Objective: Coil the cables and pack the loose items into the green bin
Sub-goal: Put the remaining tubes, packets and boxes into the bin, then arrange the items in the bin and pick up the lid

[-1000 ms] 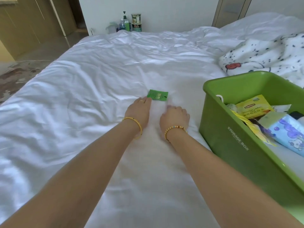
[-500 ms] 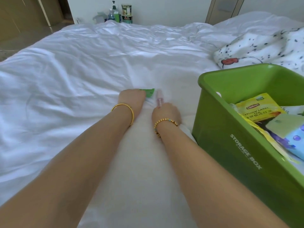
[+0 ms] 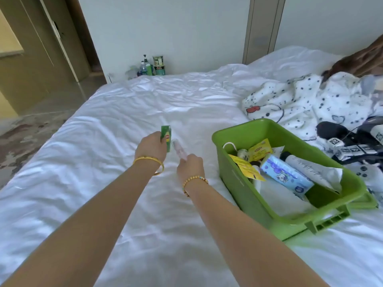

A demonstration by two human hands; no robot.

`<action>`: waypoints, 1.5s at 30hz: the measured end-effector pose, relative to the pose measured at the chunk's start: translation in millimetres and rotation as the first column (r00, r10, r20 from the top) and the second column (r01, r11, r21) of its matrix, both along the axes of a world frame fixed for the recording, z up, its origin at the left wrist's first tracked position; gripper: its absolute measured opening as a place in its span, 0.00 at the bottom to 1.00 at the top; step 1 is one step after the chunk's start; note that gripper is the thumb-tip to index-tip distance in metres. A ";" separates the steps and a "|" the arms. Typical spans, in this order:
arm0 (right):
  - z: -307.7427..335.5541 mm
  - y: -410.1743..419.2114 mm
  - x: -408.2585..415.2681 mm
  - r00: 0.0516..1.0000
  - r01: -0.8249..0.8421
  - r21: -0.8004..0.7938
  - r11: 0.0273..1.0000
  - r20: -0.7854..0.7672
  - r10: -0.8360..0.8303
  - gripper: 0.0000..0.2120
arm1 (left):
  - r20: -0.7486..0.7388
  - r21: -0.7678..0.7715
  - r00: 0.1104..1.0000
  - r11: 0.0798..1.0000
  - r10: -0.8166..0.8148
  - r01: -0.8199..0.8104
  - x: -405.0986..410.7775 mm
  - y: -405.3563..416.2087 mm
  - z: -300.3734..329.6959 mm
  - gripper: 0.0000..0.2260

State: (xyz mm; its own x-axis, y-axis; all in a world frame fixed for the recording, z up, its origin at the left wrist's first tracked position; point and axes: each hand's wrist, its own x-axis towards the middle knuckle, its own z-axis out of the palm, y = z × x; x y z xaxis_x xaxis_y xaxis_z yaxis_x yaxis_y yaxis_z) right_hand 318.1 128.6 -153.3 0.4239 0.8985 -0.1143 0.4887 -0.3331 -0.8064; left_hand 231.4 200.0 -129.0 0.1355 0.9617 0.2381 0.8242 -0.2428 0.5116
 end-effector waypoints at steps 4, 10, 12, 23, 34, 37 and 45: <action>66.1 -43.1 -5.6 0.942 0.139 0.152 0.979 -0.326 -0.083 0.19 | 0.180 0.139 0.983 0.990 -0.030 0.005 3.9 -44.0 73.8 0.10; 123.6 -118.3 65.1 0.950 0.310 0.380 0.871 -0.144 -0.276 0.19 | 0.206 0.158 0.950 0.966 -0.234 0.203 58.8 -126.1 103.3 0.08; 122.1 -138.6 97.2 0.940 0.326 0.393 0.860 -0.042 -0.338 0.18 | 0.197 0.168 0.945 0.958 -0.262 0.231 87.9 -152.4 100.7 0.08; 79.5 -186.0 162.5 0.924 0.165 -0.034 0.986 0.355 -0.143 0.16 | -0.403 -0.245 0.830 0.919 -0.385 0.307 132.2 -192.8 35.4 0.17; 38.1 -185.3 163.5 0.835 0.203 0.019 0.979 0.520 -0.183 0.22 | -0.212 0.070 0.877 0.888 -0.432 0.455 130.6 -187.0 27.0 0.21; 33.4 -181.5 163.6 0.805 0.223 0.023 0.975 0.559 -0.197 0.26 | -0.403 -0.064 0.815 0.901 -0.417 0.429 129.9 -177.5 22.6 0.22; 27.0 -186.7 137.1 0.685 0.718 0.109 0.687 -0.288 -0.669 0.43 | 0.050 -0.400 0.989 0.905 -0.139 0.147 123.9 -180.7 19.5 0.39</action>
